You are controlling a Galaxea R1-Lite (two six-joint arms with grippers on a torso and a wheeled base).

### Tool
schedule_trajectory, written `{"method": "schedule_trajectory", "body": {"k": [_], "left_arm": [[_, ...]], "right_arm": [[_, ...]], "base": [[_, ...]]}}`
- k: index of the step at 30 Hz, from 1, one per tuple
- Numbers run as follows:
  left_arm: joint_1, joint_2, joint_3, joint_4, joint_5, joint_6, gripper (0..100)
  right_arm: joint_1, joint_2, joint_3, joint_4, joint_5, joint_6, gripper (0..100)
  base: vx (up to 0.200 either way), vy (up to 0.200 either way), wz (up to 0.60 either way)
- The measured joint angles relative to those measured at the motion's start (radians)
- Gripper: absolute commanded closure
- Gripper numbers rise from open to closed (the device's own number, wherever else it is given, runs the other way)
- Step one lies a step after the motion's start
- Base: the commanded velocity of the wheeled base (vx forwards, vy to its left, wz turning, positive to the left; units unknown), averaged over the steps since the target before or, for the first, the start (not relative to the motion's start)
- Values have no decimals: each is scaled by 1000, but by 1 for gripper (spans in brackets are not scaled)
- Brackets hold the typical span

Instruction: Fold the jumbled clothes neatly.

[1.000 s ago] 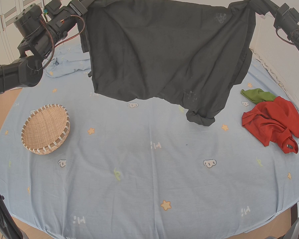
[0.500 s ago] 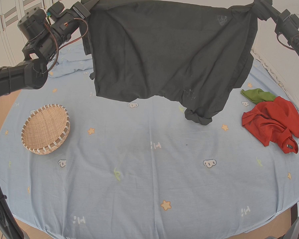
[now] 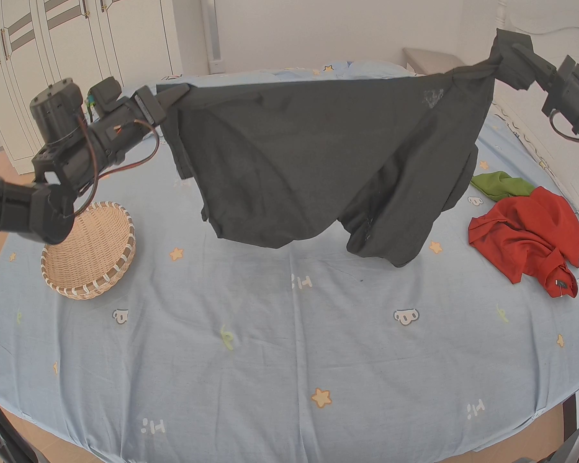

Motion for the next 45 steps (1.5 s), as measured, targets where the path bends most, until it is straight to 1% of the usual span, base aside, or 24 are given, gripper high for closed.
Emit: {"method": "schedule_trajectory", "body": {"k": [3,7,14,18,21,28,30,33,36,37,40,41,43,44,45], "left_arm": [[17,-61,126,-10,-52,-1,100],[37,-140,268,-17,-99,0,100],[60,-283,521,-23,-135,3,100],[64,-353,679,-25,-142,26,100],[64,-385,774,-25,-144,43,100],[54,-463,1045,-26,-146,64,100],[52,-482,1099,-23,-147,67,100],[49,-533,1167,21,-147,69,100],[48,-597,1199,141,-148,71,100],[48,-625,1206,198,-149,71,100],[45,-697,1212,301,-149,74,100],[43,-727,1214,336,-150,74,0],[40,-766,1216,376,-150,75,0],[39,-787,1216,397,-150,75,0],[39,-799,1216,405,-150,76,0]], "right_arm": [[-4,-71,122,0,33,21,100],[-6,-145,264,1,60,35,100],[-3,-258,500,0,80,39,100],[1,-315,657,1,85,9,100],[6,-338,737,1,86,-14,100],[14,-381,974,1,88,-105,100],[16,-387,1026,0,91,-125,100],[22,-393,1115,-1,98,-154,100],[27,-397,1175,6,103,-175,100],[30,-398,1192,18,105,-182,100],[36,-401,1221,67,108,-202,100],[40,-402,1228,90,110,-213,100],[51,-404,1233,113,110,-224,100],[58,-404,1236,120,110,-227,0],[63,-404,1237,124,110,-228,0]], "base": [[0,0,0],[0,0,0],[0,0,0],[0,0,0],[0,0,0],[0,0,0],[0,0,0],[0,0,0],[0,0,0],[0,0,0],[0,0,0],[0,0,0],[0,0,0],[0,0,0],[0,0,0]]}}
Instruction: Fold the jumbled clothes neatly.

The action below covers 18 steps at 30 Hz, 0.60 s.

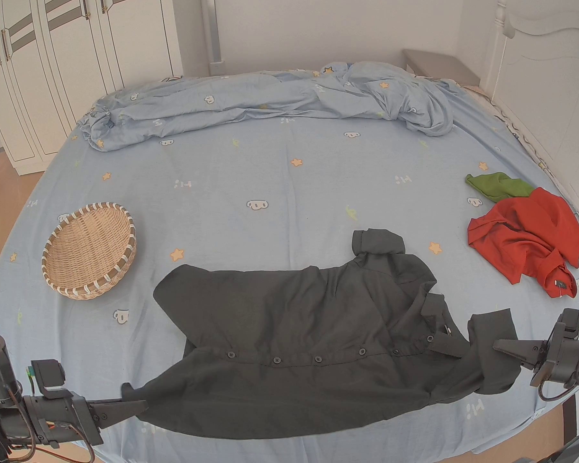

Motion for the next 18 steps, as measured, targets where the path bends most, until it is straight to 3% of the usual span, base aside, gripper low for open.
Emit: {"method": "schedule_trajectory", "body": {"k": [18], "left_arm": [[7,-165,-27,54,-3,-10,0]], "right_arm": [[8,-24,3,63,0,30,0]], "base": [[0,0,0]]}}
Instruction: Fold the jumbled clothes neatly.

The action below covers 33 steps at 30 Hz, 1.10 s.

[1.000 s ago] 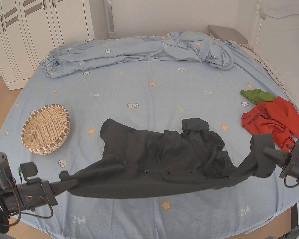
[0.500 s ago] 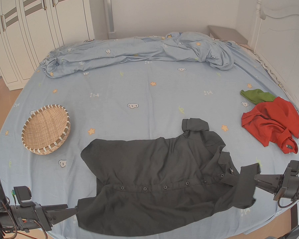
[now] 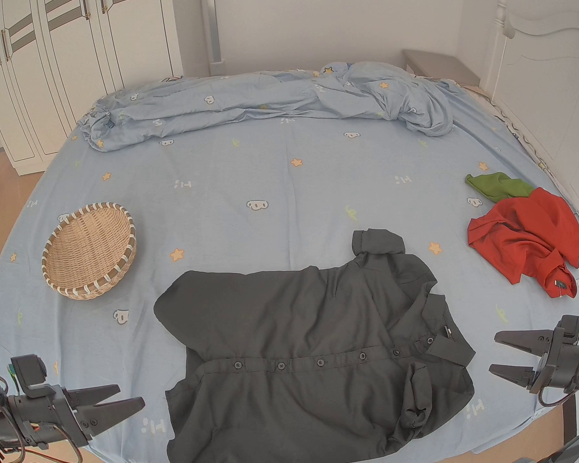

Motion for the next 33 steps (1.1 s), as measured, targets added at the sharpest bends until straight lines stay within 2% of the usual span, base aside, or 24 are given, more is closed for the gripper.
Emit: {"method": "schedule_trajectory", "body": {"k": [6,13,20,26,33], "left_arm": [[11,87,-73,-5,0,3,0],[54,344,-188,-54,0,42,0],[94,676,-331,-192,-2,83,0],[106,968,-505,-323,-2,103,0],[101,1171,-681,-382,-4,113,0]], "right_arm": [[-21,53,-89,-1,0,-6,0],[-43,212,-298,-5,11,-49,0],[-71,439,-562,-8,84,-106,0],[-82,700,-866,-8,142,-132,0],[-68,965,-1159,0,171,-124,0]], "base": [[0,0,0],[0,0,0],[0,0,0],[0,0,0],[0,0,0]]}}
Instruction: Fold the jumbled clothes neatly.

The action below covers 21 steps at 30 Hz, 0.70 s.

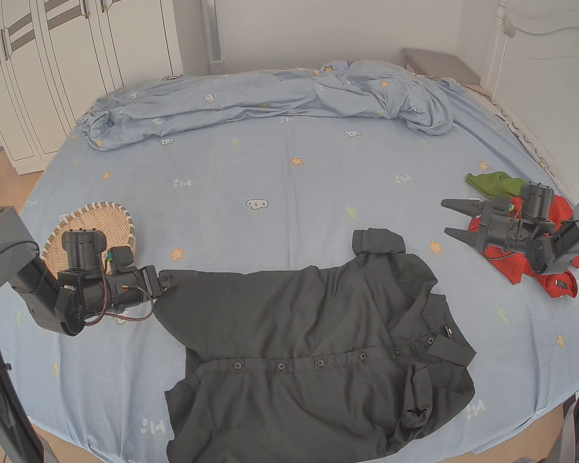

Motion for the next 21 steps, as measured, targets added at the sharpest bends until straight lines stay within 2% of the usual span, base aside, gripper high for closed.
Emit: {"method": "schedule_trajectory", "body": {"k": [9,21], "left_arm": [[-12,152,-163,-24,6,-44,0],[-10,229,-245,-36,26,-53,0]], "right_arm": [[48,236,-281,46,9,43,0],[64,391,-504,91,7,67,0]], "base": [[0,0,0],[0,0,0]]}}
